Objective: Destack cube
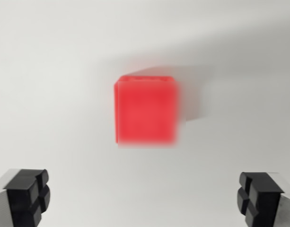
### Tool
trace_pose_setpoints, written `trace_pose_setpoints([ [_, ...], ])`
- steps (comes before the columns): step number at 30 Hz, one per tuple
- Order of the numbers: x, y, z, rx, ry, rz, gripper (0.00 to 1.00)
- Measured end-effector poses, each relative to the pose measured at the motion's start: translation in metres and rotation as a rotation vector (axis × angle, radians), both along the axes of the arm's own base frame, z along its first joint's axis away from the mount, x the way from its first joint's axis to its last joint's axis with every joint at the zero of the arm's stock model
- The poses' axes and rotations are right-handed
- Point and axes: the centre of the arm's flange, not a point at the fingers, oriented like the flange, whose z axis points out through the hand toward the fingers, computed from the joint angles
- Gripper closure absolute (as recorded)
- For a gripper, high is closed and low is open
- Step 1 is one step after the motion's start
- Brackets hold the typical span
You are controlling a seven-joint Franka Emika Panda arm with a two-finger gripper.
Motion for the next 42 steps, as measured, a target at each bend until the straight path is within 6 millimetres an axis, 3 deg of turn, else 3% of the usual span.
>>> trace_pose_setpoints([
  [24, 0.000, 0.000, 0.100, 0.002, -0.001, 0.000, 0.00],
  [42, 0.000, -0.001, 0.147, 0.004, -0.001, -0.001, 0.00],
])
